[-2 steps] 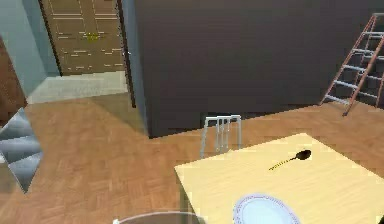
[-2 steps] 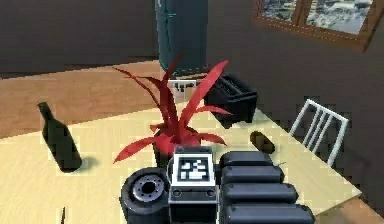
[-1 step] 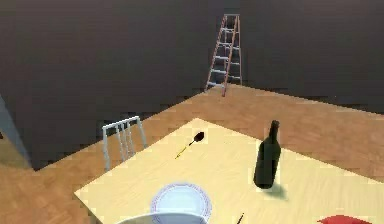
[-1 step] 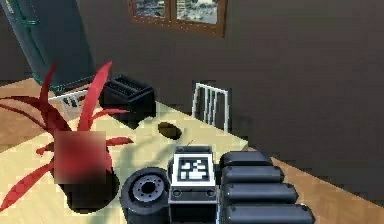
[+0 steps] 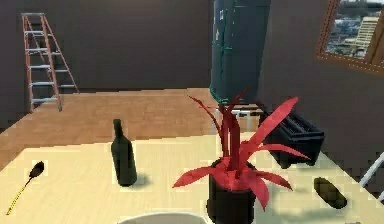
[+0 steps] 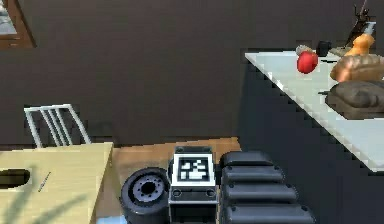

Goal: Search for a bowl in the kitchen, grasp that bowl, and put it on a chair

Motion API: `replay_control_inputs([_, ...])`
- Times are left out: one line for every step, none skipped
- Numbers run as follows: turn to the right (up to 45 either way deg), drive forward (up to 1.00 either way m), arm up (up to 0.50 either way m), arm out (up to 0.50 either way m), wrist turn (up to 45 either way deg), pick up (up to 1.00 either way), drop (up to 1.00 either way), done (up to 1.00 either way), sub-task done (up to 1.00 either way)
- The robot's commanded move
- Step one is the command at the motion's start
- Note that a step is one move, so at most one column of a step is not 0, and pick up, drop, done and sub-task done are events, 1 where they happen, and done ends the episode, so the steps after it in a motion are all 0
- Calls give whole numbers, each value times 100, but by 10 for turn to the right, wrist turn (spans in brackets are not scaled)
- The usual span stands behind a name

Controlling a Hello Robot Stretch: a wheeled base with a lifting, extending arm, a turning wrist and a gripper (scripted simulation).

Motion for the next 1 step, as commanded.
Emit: replay_control_inputs([450, 0, 0, 0, 0, 0, 0, 0, 0])
